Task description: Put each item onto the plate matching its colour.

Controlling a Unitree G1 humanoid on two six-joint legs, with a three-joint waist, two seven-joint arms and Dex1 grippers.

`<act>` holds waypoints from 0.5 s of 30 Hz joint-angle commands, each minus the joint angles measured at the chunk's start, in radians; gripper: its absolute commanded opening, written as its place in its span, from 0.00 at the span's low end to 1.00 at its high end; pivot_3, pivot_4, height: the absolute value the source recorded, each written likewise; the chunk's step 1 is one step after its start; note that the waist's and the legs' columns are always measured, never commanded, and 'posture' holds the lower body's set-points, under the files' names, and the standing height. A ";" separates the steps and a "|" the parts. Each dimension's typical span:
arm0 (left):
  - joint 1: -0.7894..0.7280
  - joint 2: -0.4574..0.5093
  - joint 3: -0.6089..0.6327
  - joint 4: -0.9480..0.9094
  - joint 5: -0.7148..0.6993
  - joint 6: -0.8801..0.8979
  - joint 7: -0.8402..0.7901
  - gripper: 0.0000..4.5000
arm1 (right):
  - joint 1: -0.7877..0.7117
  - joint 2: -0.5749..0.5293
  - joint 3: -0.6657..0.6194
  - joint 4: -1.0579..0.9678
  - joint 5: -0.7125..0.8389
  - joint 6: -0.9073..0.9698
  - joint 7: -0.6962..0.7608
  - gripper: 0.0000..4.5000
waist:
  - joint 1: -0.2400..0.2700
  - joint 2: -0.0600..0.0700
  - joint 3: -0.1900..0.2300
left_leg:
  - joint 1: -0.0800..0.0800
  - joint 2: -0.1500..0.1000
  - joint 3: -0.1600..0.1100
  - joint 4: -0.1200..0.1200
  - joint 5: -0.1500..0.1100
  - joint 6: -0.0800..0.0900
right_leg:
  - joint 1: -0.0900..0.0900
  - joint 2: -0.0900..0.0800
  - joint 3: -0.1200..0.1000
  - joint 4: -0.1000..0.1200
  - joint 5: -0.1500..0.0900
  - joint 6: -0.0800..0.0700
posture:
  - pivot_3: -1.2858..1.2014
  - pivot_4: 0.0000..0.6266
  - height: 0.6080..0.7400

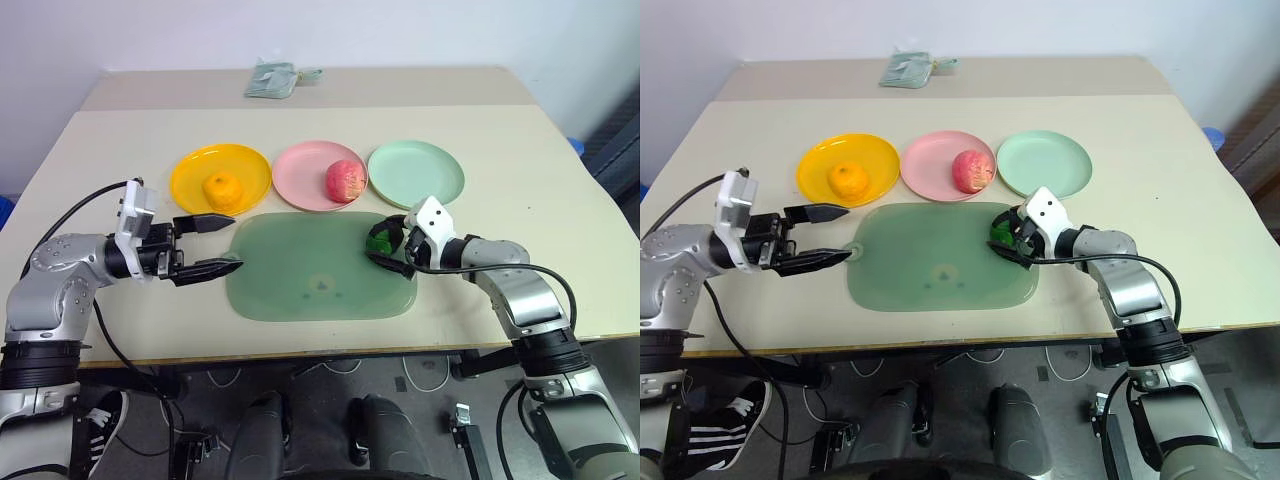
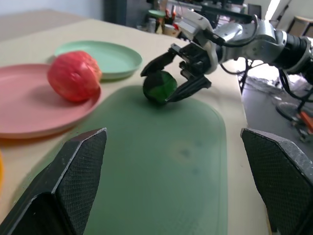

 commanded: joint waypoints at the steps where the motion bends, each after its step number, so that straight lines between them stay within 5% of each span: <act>1: 0.001 0.012 0.011 -0.028 0.000 -0.022 -0.001 0.99 | -0.011 -0.005 -0.008 -0.009 -0.011 -0.032 0.001 1.00 | 0.000 0.000 0.000 | 0.000 0.000 0.000 0.000 0.000 0.000 | 0.000 0.000 0.000 0.000 0.000 0.000 | 0.52 0.24 1.00; 4: -0.003 0.007 0.010 -0.020 0.002 -0.027 0.004 1.00 | -0.015 0.003 -0.020 -0.005 0.001 -0.031 0.008 0.88 | 0.002 0.000 0.000 | 0.000 0.000 0.000 0.000 0.000 0.000 | 0.000 0.000 0.000 0.000 0.000 0.000 | 0.52 0.24 1.00; 7: -0.011 0.001 0.016 -0.008 0.005 -0.042 0.017 1.00 | -0.030 0.028 -0.060 -0.019 0.042 0.000 -0.010 0.60 | 0.001 0.000 0.000 | 0.000 0.000 0.000 0.000 0.000 0.000 | 0.000 0.000 0.000 0.000 0.000 0.000 | 0.52 0.24 1.00; 15: -0.099 -0.104 0.042 0.035 0.019 -0.091 0.204 1.00 | -0.197 0.108 -0.196 0.166 0.052 -0.063 -0.209 0.60 | 0.002 0.000 0.000 | 0.000 0.000 0.000 0.001 0.000 0.000 | 0.000 0.000 0.001 0.001 0.000 0.000 | 0.52 0.24 1.00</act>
